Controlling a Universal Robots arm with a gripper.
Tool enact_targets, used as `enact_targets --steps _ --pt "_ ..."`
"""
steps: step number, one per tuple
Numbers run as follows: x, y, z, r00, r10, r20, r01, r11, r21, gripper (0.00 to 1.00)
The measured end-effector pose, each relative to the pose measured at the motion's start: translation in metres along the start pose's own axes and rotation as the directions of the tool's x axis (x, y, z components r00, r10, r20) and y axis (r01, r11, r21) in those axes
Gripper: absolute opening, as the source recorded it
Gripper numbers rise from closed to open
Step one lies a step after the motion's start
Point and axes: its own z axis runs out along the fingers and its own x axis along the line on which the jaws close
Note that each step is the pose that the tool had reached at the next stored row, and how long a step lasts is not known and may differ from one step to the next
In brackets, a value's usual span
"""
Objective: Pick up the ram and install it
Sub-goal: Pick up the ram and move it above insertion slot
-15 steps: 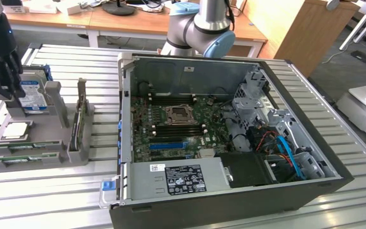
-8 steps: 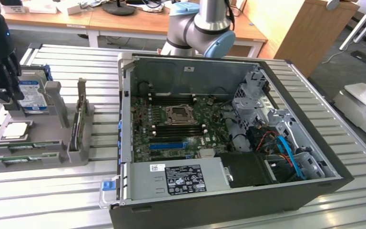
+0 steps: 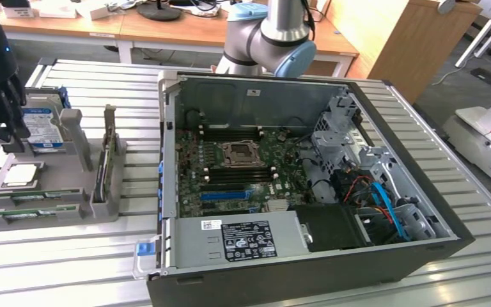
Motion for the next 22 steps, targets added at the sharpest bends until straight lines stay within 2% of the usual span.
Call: enact_targets --steps 22 --pt "0.028 0.0033 -0.0005 1.0000 0.000 0.0000 0.000 1.0000 0.0000 0.36"
